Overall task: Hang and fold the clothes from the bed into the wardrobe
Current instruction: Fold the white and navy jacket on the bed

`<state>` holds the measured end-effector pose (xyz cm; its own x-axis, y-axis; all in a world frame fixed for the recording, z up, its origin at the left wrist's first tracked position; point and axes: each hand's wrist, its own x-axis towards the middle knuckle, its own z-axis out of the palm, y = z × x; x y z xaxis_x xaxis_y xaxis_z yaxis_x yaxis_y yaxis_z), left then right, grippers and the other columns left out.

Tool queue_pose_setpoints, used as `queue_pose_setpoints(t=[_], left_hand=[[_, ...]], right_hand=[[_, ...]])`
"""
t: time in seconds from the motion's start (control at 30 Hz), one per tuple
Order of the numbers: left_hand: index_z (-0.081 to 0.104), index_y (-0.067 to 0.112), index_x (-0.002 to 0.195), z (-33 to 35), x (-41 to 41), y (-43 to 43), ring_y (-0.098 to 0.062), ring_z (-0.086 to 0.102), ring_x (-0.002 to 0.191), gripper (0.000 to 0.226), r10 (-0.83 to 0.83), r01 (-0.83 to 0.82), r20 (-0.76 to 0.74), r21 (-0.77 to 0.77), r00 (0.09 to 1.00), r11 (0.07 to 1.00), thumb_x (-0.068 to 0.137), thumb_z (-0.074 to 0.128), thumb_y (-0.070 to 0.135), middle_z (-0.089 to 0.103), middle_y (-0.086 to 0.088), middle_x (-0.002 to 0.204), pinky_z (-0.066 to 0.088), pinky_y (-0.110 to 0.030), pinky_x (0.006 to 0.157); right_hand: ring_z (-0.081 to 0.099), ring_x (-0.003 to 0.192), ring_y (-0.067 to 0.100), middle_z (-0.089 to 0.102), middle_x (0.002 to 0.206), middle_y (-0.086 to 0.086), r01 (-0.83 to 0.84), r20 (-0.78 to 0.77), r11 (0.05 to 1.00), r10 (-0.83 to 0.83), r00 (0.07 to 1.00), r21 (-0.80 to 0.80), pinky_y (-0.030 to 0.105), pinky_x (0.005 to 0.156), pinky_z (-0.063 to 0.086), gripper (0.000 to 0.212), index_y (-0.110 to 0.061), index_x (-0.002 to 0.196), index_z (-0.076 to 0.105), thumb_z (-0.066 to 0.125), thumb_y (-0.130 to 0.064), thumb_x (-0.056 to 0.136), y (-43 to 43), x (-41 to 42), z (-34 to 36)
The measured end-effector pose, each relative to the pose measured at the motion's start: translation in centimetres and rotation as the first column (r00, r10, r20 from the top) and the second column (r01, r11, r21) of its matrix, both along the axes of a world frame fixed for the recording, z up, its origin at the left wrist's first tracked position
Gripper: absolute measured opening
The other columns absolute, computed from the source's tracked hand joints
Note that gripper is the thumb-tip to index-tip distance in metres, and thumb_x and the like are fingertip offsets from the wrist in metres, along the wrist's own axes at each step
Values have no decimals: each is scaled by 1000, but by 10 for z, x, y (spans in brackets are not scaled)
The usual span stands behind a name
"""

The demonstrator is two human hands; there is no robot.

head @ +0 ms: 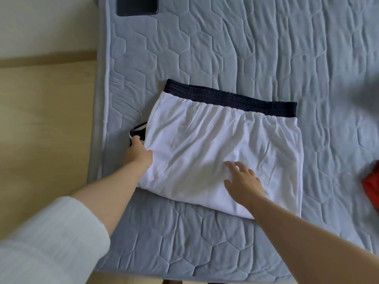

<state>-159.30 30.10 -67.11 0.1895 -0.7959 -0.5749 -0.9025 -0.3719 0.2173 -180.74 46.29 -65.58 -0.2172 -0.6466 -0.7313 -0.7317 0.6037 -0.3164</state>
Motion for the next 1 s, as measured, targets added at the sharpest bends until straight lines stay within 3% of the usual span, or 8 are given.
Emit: queue_pose_setpoints(t=[0.1, 0.17, 0.37, 0.43, 0.5, 0.6, 0.87, 1.0], left_hand=[[50, 6, 108, 1, 8, -16, -38, 55, 98, 20, 7, 2, 39, -213, 999, 977, 96, 43, 20, 58, -20, 110, 44, -39, 76], [48, 7, 113, -1, 10, -20, -39, 53, 103, 23, 71, -49, 77, -264, 995, 963, 98, 38, 22, 56, -20, 115, 43, -42, 81], [26, 13, 141, -20, 1, -22, -33, 43, 123, 75, 252, -257, -158, -11, 955, 966, 81, 66, 36, 34, -10, 143, 37, -47, 103], [13, 14, 147, -23, 6, -24, -32, 40, 127, 93, 249, -244, -206, 50, 946, 969, 78, 72, 34, 31, -9, 146, 37, -42, 103], [22, 8, 143, -25, 14, -28, -33, 46, 121, 82, 260, -247, -193, 89, 946, 965, 81, 70, 31, 40, -13, 140, 40, -35, 91], [47, 1, 128, -21, 19, -34, -33, 54, 107, 54, 172, -148, -154, 157, 973, 977, 88, 59, 36, 54, -18, 125, 41, -33, 82], [54, 13, 124, 32, -11, -26, -12, 57, 86, 46, 31, 55, -438, 183, 898, 982, 93, 46, 46, 59, 1, 106, 41, -26, 73], [51, 21, 130, 71, -73, -21, -14, 53, 108, 37, -171, 287, -588, 108, 790, 952, 97, 43, 34, 57, 4, 118, 40, -26, 88]], right_hand=[[32, 130, 26, 26, 149, -1, 28, -13, 1000, -28, 1000, 4, 36, 101, 30, 53, -30, 142, 26, 43, -23, 93, -11, 0, -5], [32, 129, 26, 27, 148, -2, 32, -23, 999, -32, 999, 5, 36, 100, 31, 52, -28, 142, 26, 43, -22, 93, -16, 1, -7], [31, 130, 25, 27, 148, -2, 81, -30, 997, -81, 996, 10, 37, 100, 32, 56, -28, 145, 22, 43, -24, 93, -15, 3, -9], [32, 129, 25, 28, 148, -3, 79, -35, 997, -79, 996, 3, 37, 100, 32, 54, -28, 144, 24, 43, -23, 93, -11, 3, -11], [32, 128, 25, 27, 148, -3, 92, -39, 996, -92, 995, 0, 38, 101, 32, 54, -28, 143, 26, 43, -22, 93, -9, 3, -12], [32, 129, 25, 27, 148, -3, 114, -39, 993, -114, 993, 1, 38, 101, 32, 53, -28, 143, 26, 43, -21, 92, -8, 5, -13], [33, 130, 29, 29, 148, 3, 241, -29, 971, -240, 970, -2, 40, 103, 30, 56, -24, 144, 26, 45, -21, 92, -3, -9, 1], [41, 125, 31, 31, 146, 6, 331, -17, 944, -331, 943, -5, 41, 100, 37, 55, -23, 143, 27, 45, -20, 91, 10, -27, 16]])
